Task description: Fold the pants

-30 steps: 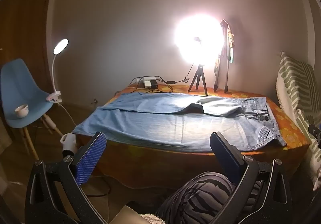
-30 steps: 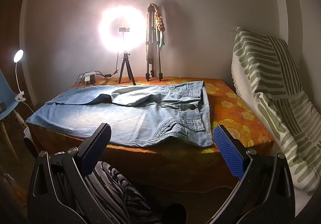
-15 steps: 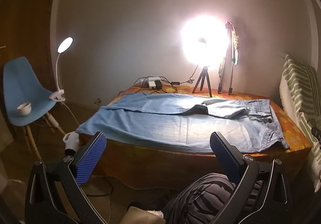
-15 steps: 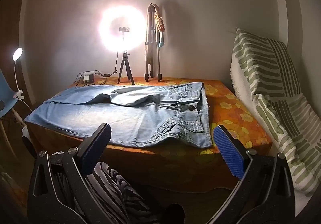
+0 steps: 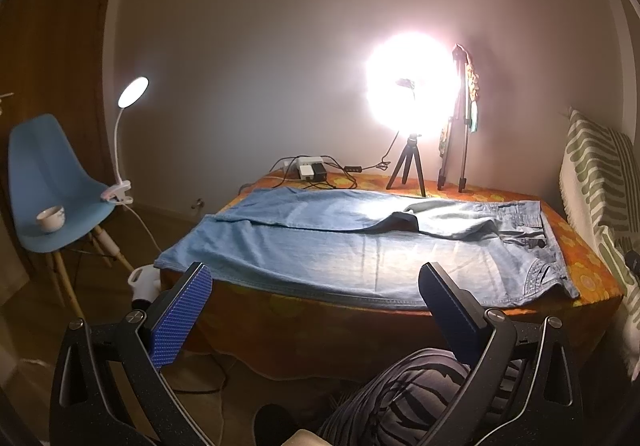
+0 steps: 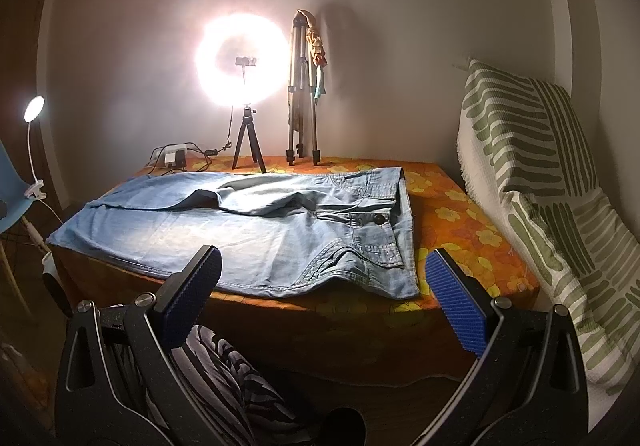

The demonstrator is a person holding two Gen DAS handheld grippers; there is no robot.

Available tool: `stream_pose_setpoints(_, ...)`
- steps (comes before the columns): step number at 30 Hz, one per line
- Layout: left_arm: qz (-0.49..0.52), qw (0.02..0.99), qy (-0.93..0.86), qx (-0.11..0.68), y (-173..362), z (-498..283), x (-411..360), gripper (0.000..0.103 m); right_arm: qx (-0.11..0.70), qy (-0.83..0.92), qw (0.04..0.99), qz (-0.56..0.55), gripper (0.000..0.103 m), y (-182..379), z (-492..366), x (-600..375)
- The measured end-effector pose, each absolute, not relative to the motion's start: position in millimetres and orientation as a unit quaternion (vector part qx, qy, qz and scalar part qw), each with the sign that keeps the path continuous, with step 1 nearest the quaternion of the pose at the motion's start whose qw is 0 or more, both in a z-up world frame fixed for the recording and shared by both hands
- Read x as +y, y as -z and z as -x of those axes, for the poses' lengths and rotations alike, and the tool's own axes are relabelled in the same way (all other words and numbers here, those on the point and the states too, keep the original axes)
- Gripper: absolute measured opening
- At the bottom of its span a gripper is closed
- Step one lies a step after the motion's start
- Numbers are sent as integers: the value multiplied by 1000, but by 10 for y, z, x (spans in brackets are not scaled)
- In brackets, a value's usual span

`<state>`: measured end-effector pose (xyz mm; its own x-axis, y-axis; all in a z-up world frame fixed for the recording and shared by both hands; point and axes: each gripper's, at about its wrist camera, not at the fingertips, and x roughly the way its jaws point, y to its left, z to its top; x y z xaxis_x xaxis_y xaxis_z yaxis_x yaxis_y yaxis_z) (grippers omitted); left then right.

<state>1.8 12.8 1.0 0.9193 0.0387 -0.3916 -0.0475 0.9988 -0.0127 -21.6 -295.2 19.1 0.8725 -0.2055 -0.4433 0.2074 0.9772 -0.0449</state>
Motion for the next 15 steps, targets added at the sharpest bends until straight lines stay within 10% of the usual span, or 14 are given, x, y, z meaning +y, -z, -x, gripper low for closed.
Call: stream_pose_setpoints(15, 10, 980, -24, 198, -26, -25, 125, 103, 228, 107, 968, -1, 103, -199, 214, -2941)
